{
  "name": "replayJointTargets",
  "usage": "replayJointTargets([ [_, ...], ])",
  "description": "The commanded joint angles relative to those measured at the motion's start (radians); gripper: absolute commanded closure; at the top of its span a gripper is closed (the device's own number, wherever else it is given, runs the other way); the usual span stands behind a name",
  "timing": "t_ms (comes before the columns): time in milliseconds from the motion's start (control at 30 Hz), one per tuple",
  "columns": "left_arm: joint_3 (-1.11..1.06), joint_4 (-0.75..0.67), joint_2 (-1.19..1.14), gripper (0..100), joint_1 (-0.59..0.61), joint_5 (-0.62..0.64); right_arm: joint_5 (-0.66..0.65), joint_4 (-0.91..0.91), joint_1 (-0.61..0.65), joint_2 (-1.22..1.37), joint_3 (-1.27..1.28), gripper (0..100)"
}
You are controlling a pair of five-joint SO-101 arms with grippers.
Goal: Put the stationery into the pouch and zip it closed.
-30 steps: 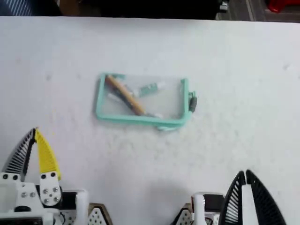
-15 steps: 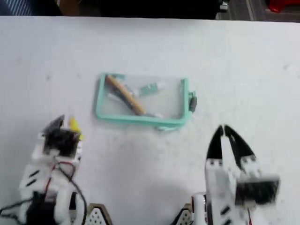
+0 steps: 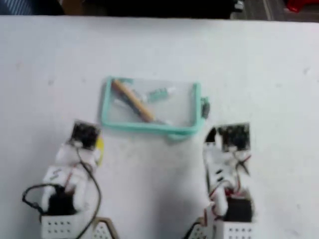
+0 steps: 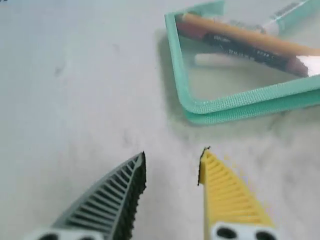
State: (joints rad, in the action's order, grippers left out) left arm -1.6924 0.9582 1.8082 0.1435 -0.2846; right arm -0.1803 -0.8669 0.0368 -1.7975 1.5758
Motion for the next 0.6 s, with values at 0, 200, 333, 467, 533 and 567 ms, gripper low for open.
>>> replayJointTargets([
  [0, 0.000, 0.006, 0.015, 80, 0.002, -0.003, -0.003, 0.088, 0.008, -0.004, 0.115, 98.1],
  [200, 0.000, 0.164, 0.015, 80, 0.001, -0.006, -0.003, 0.019, 0.008, -0.001, 0.115, 98.1],
  [333, 0.000, 0.311, 0.015, 80, 0.007, -0.002, -0.002, -0.140, 0.005, -0.001, 0.115, 98.1],
  [467, 0.000, 0.328, 0.015, 80, 0.002, 0.000, -0.002, -0.352, 0.004, -0.001, 0.115, 98.1],
  [533, 0.000, 0.328, 0.015, 80, 0.002, 0.000, -0.003, -0.403, 0.008, -0.002, 0.115, 98.1],
  [567, 0.000, 0.328, 0.015, 80, 0.002, 0.000, -0.003, -0.404, 0.008, -0.002, 0.115, 98.1],
])
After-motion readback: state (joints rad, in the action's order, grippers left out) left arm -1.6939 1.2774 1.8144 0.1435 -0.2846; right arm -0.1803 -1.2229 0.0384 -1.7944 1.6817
